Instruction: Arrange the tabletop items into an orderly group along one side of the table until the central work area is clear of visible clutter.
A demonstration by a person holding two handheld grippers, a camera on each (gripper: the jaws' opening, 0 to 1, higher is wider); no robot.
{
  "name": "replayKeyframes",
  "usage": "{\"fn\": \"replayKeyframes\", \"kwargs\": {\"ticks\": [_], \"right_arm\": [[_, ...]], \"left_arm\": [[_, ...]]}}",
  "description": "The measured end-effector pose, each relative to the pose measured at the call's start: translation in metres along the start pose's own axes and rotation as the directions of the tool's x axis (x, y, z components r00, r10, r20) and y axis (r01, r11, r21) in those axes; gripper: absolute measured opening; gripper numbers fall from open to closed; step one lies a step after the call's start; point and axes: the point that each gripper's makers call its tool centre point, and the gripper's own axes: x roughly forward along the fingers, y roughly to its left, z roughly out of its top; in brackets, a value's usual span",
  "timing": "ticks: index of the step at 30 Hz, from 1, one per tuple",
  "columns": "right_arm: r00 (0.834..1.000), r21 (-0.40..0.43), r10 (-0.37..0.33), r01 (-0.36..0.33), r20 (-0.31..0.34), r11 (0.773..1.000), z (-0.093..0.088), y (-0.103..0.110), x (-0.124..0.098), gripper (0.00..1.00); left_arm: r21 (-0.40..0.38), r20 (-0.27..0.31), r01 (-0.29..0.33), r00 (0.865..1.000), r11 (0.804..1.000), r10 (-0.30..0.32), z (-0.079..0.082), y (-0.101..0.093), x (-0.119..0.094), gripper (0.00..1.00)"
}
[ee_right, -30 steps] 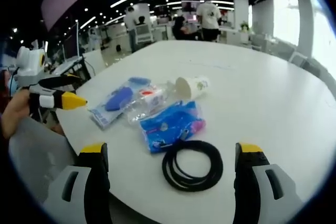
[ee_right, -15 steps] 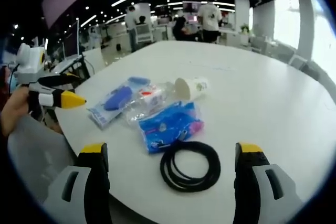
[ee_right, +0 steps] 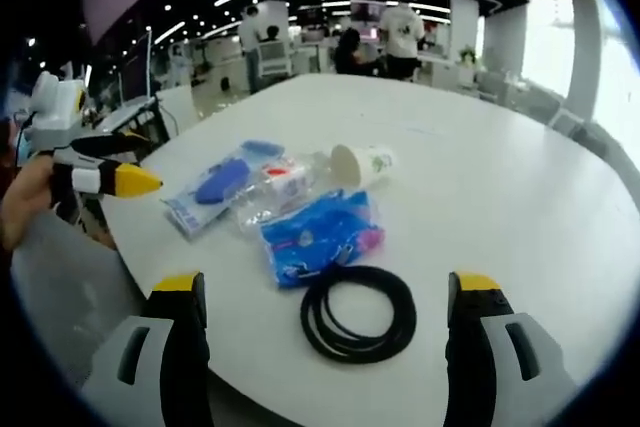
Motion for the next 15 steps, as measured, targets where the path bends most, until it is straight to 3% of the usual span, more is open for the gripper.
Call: {"fn": "replayKeyframes", "kwargs": {"ticks": [15], "right_arm": [[1.0,0.013,0.027,-0.027,-0.008,1.0,-0.0007,0.0089,-0.0007,0.99]], "left_arm": [[-0.025,-0.041,0.022,0.999,0.999,-0.023,-0.0087,-0.0053,0.0031,0.91]]}}
